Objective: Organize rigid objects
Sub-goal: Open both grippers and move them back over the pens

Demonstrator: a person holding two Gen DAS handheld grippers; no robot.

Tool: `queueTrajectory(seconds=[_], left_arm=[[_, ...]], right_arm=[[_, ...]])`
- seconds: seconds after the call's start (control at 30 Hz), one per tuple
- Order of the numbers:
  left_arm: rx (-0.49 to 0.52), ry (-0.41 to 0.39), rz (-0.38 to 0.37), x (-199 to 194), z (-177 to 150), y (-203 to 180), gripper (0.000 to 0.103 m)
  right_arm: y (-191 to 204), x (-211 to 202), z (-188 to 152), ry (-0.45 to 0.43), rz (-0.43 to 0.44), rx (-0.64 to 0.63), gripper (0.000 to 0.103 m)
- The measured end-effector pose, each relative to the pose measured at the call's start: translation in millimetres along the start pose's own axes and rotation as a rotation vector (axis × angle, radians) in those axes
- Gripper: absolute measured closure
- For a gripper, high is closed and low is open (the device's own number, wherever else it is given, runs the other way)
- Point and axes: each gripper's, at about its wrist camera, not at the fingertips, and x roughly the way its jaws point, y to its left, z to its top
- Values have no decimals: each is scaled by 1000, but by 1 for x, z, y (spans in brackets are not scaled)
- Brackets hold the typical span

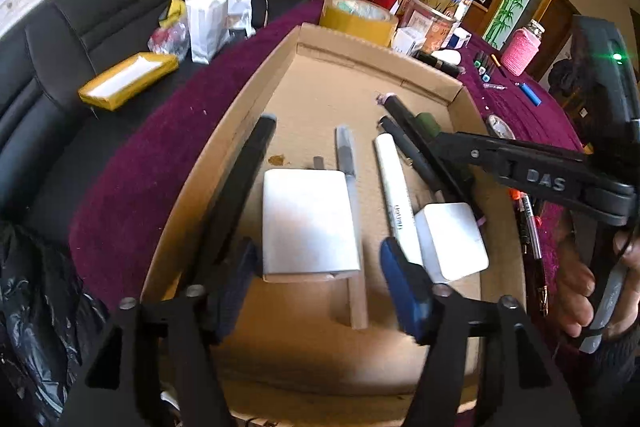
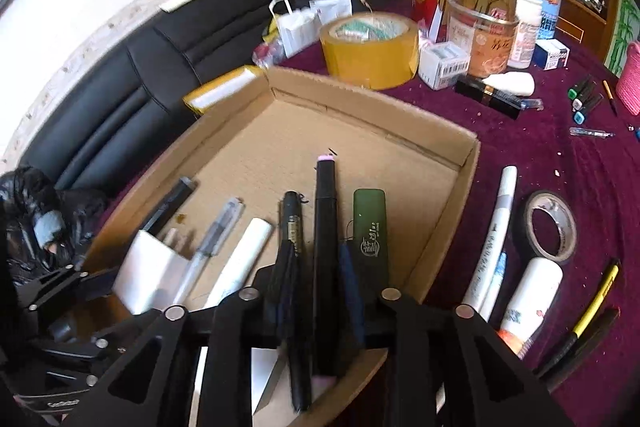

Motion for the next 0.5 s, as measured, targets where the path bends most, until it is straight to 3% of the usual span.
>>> queueTrajectory(seconds=[0.13,0.27,0.37,0.5], left_arm=[[13,-44,-10,-22,-7,-16,27],[7,-104,-43,-41,-11,-43,27],[42,-130,-105,-45,-14,-84,27],[151,-80,-180,-34,-21,-147,27]], right_arm=[[-6,-37,-18,-79,79,20,56],[-28,-69,-50,-134,143,90,53],[-54,-90,-81,-146,127,166,53],[-96,-117,-120,-181,88,297,53]])
